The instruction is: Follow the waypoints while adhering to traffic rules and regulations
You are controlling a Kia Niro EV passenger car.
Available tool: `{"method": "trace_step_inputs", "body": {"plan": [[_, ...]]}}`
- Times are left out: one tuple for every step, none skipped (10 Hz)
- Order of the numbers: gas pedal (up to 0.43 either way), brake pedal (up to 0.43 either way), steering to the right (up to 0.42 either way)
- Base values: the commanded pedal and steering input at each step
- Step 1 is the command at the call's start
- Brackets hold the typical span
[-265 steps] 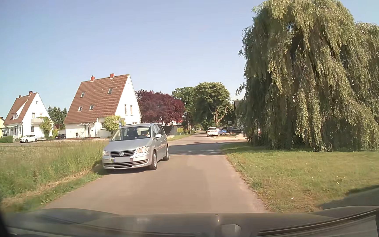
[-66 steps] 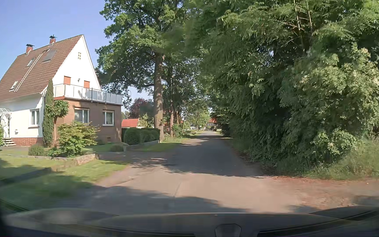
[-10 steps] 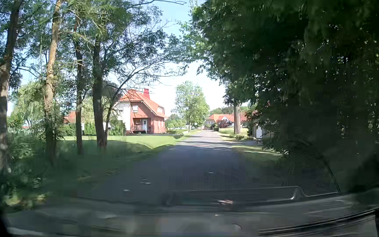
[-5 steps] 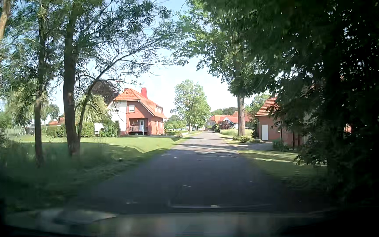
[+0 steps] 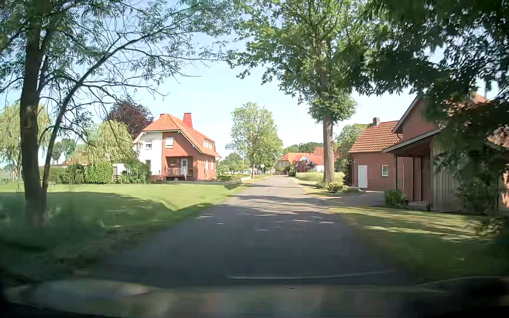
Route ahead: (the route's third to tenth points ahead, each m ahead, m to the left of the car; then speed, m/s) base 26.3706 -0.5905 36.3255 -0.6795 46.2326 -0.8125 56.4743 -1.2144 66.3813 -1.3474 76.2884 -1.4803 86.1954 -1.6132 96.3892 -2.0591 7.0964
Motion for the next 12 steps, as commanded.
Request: {"method": "trace_step_inputs", "body": {"plan": [[0.118,0.006,0.004],[0.118,0.006,0.004],[0.118,0.006,0.003],[0.130,0.006,0.003],[0.130,0.006,0.003],[0.138,0.006,0.003],[0.138,0.006,0.003],[0.138,0.006,0.004],[0.138,0.006,0.005],[0.138,0.006,0.005],[0.138,0.006,0.006],[0.138,0.006,0.006]]}}
